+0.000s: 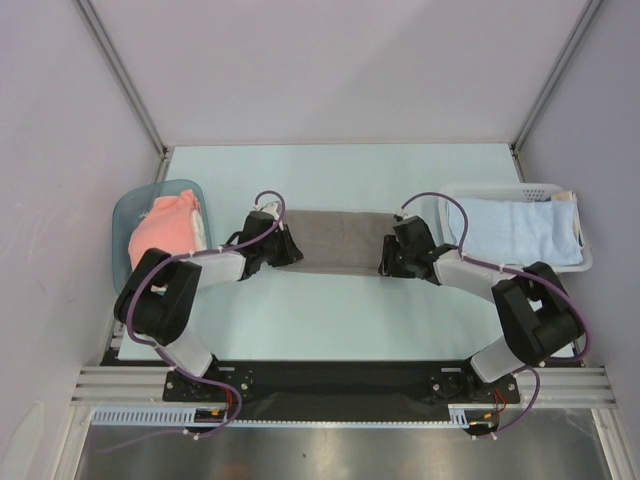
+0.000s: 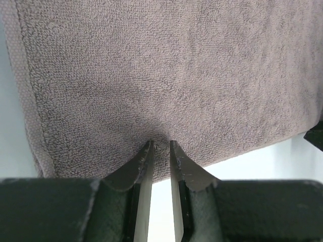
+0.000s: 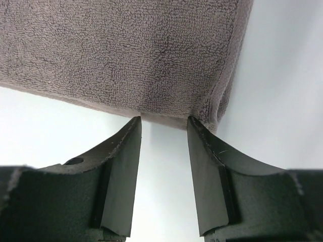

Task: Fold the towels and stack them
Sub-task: Fold the towel

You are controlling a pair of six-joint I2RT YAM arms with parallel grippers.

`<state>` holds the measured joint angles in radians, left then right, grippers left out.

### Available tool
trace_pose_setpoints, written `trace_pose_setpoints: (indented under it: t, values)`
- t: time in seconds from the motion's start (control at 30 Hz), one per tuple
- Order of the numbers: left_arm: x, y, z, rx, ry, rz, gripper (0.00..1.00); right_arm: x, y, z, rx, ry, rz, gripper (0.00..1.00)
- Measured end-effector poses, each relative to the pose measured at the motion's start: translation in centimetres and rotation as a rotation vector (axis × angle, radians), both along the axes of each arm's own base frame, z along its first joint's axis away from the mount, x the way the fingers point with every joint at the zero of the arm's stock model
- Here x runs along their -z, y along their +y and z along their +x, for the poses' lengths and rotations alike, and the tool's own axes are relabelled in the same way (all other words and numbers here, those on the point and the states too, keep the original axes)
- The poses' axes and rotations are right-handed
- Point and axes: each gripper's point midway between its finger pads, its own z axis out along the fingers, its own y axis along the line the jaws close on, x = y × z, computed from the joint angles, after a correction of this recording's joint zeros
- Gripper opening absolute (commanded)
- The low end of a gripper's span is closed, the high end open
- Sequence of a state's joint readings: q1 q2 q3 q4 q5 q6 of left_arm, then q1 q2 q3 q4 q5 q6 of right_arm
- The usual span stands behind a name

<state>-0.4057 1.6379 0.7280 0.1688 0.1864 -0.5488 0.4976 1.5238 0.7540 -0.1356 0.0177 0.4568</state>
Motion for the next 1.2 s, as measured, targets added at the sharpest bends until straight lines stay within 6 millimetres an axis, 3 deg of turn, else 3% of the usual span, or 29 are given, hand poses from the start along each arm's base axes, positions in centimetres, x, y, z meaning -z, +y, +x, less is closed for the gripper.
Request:
trace_pose_setpoints:
  t: [0.17, 0.33, 0.43, 0.53, 0.73, 0.8, 1.07, 1.17, 1.2]
  values:
    - [0.0, 0.0, 0.0, 0.000, -0.005, -0.002, 0.24, -1.3, -0.9, 0.6, 0.030, -0.012, -0.001, 0.53]
    - [-0.1, 0.0, 0.0, 0.001, -0.006, -0.003, 0.24, -5.4, -3.0, 4.7, 0.134, -0.104, 0.010, 0.62]
    - [-0.3, 0.0, -0.1, 0.001, -0.006, -0.003, 0.24, -6.7, -4.0, 7.2, 0.184, -0.137, 0.014, 0.67]
    - [-0.7, 0.0, -0.1, 0.001, -0.011, -0.005, 0.24, -5.6, -4.4, 8.9, 0.214, -0.122, 0.002, 0.70]
    - [-1.2, 0.0, -0.3, 0.004, -0.015, -0.010, 0.24, -0.5, -3.9, 8.4, 0.217, 0.003, -0.037, 0.68]
    - [-1.4, -0.1, -0.3, 0.007, -0.019, -0.012, 0.24, 0.2, -3.5, 8.2, 0.218, 0.018, -0.045, 0.66]
    - [-3.6, -1.1, -0.8, 0.022, -0.056, -0.044, 0.24, 0.6, -1.8, 7.9, 0.205, 0.001, -0.069, 0.48]
    - [-5.1, -1.5, -1.1, 0.028, -0.081, -0.064, 0.24, 0.8, -1.7, 8.0, 0.213, -0.004, -0.074, 0.35]
    - [-5.6, -1.6, -1.3, 0.032, -0.089, -0.069, 0.24, 0.8, -1.6, 8.1, 0.215, -0.006, -0.072, 0.25]
